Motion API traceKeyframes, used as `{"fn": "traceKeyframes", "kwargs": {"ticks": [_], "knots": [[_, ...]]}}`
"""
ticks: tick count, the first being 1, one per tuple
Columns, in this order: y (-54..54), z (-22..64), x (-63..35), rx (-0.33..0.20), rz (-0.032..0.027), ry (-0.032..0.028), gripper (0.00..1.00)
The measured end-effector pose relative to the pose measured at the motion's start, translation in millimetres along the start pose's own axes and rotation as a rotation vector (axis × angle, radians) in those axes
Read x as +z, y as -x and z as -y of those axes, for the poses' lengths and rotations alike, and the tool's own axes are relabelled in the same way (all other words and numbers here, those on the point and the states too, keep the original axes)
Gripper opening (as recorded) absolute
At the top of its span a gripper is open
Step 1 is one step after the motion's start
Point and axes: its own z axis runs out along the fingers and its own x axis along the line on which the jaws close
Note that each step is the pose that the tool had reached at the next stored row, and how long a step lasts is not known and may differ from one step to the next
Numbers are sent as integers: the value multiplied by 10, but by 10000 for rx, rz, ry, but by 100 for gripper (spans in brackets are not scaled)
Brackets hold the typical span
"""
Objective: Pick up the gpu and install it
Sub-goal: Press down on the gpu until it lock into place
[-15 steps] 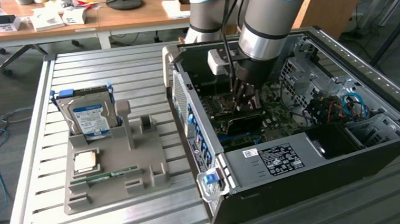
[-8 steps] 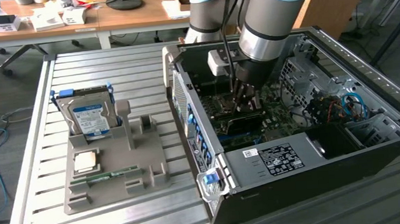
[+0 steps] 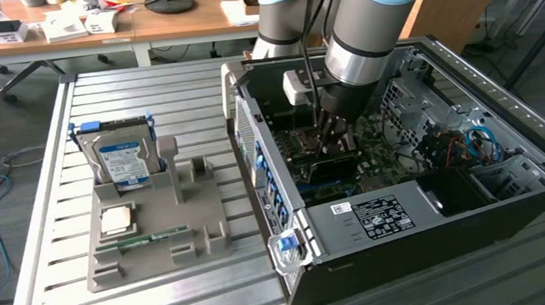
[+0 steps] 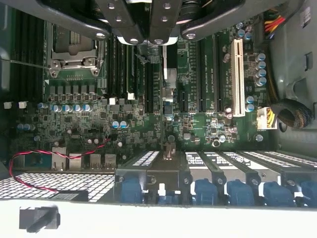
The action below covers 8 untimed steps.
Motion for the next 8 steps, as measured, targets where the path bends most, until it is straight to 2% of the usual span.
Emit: {"fn": "traceKeyframes", "kwargs": {"ticks": [8], "knots": [[-1, 0, 7, -1, -1, 0, 11]]}}
